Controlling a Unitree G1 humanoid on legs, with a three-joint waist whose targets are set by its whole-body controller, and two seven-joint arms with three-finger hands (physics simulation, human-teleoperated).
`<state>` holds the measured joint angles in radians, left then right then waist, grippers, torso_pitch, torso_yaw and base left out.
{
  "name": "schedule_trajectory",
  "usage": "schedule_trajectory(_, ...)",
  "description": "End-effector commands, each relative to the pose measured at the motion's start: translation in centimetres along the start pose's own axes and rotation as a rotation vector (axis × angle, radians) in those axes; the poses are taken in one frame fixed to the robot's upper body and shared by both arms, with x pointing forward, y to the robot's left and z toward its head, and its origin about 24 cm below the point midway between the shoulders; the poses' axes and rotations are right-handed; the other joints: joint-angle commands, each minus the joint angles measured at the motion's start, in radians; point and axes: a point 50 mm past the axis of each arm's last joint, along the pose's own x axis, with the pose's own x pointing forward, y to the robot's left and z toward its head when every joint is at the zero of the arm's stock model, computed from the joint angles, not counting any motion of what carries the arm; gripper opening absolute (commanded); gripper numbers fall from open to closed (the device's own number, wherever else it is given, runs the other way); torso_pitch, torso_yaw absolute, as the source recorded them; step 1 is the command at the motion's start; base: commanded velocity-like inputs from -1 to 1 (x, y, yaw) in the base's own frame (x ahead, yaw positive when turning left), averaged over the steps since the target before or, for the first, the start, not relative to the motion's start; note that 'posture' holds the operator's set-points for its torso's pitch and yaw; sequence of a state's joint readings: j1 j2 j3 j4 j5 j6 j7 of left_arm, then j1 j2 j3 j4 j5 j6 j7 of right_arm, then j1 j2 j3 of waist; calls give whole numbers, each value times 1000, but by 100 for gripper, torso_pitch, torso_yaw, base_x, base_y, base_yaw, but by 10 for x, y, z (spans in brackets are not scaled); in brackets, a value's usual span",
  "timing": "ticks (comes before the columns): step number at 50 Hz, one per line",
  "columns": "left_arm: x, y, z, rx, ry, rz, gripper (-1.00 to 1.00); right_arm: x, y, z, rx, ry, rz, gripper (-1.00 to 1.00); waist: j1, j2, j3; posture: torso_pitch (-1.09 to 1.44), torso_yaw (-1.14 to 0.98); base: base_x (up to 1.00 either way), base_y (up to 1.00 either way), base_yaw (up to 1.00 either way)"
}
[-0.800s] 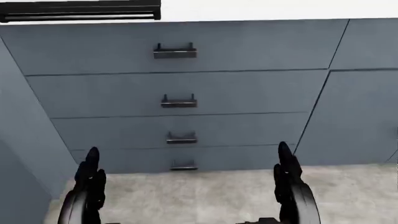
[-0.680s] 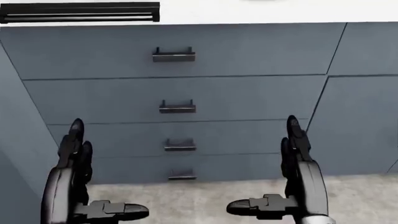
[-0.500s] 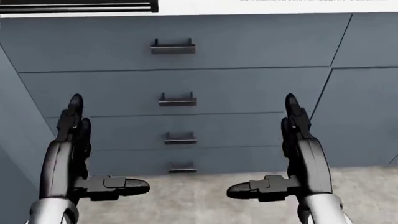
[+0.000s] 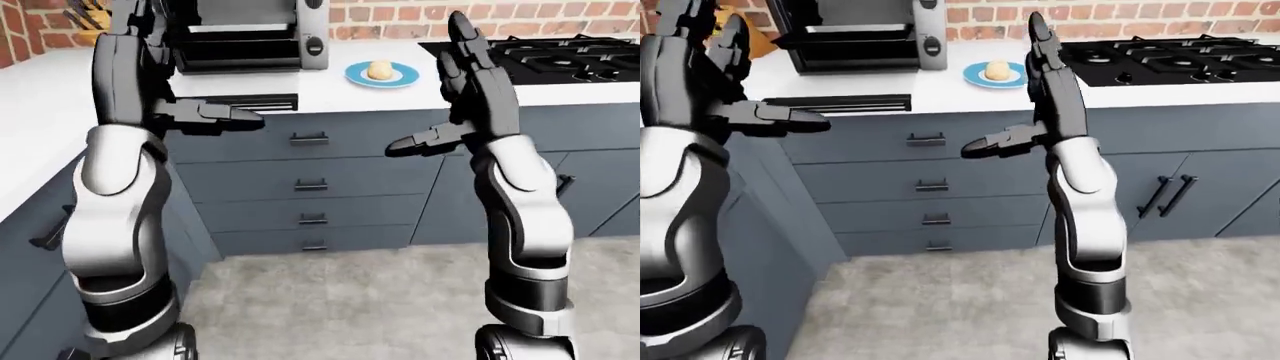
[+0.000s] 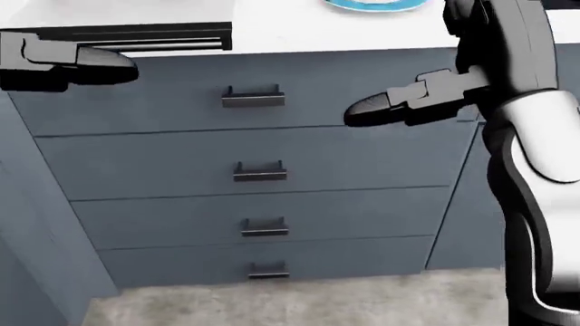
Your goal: Place the bread on the tray of the toaster oven.
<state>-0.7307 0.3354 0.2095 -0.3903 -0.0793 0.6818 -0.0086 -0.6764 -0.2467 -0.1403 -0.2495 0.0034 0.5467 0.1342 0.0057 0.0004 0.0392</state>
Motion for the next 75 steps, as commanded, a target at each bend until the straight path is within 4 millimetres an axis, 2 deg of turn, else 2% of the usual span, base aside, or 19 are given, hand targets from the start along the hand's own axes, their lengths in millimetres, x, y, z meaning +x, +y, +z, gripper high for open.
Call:
schedule_trajectory(1,1,3,24,9,-94,9,100,4,-5,24,-15,-92,-9,100,-3,5,-9,0,0,24,0,0)
schedule_trajectory(9,-8,18,49,13,-144,57,100,3,-8,41,-14,-141,-15,100,-6,-5,-6,0,0,26,0,0)
schedule_trajectory(12,-16,25,58,5,-173,85,100,2,-8,43,-5,-157,-16,100,-9,20,1,0,0,32,0,0)
schedule_trajectory(15,-15,29,64,-5,-197,109,100,4,-7,46,0,-167,-16,100,-17,86,-2,0,0,34,0,0)
schedule_trajectory(18,-16,30,62,-15,-197,122,100,4,-5,42,18,-170,-18,100,-13,83,7,0,0,34,0,0)
schedule_trajectory(25,-15,38,63,-27,-204,156,100,9,-3,40,22,-168,-17,100,3,28,1,0,0,34,0,0)
schedule_trajectory(29,-13,38,64,-27,-204,154,100,12,-2,40,19,-164,-15,100,15,-57,-21,0,0,33,0,0)
schedule_trajectory(30,-13,38,64,-28,-207,156,100,12,-1,39,28,-166,-14,100,5,-28,-10,0,0,34,0,0)
schedule_trajectory(32,-14,39,63,-29,-204,157,100,13,0,41,25,-171,-7,100,4,-46,2,0,0,34,0,0)
schedule_trajectory(39,-15,40,70,-38,-216,155,100,13,2,41,22,-173,-9,100,-15,12,6,0,0,33,0,0)
schedule_trajectory(43,-16,39,68,-37,-215,156,100,11,2,39,27,-171,-14,100,-24,112,-23,0,0,33,0,0)
schedule_trajectory(44,-16,39,69,-37,-215,157,100,10,1,37,28,-167,-17,100,-15,72,-8,0,0,34,0,0)
schedule_trajectory(46,-15,39,69,-30,-212,158,100,10,1,38,29,-165,-15,100,-13,89,2,0,0,34,0,0)
schedule_trajectory(53,-17,41,67,-20,-213,166,100,11,5,32,33,-154,-12,100,4,30,-2,0,0,34,0,0)
schedule_trajectory(57,-17,41,65,-16,-213,172,100,12,5,30,26,-145,-14,100,15,-52,-23,0,0,33,0,0)
schedule_trajectory(67,-19,43,62,-5,-206,176,100,12,7,30,31,-145,-8,100,-16,11,3,0,0,34,0,0)
schedule_trajectory(71,-17,41,63,0,-206,175,100,12,8,31,28,-145,-2,100,-23,104,-27,0,0,33,0,0)
schedule_trajectory(72,-17,41,63,4,-204,175,100,11,7,31,28,-146,-5,100,-16,71,-14,0,0,34,0,0)
schedule_trajectory(75,-18,41,63,8,-207,177,100,11,9,32,25,-148,-3,100,-10,84,-8,0,0,34,0,0)
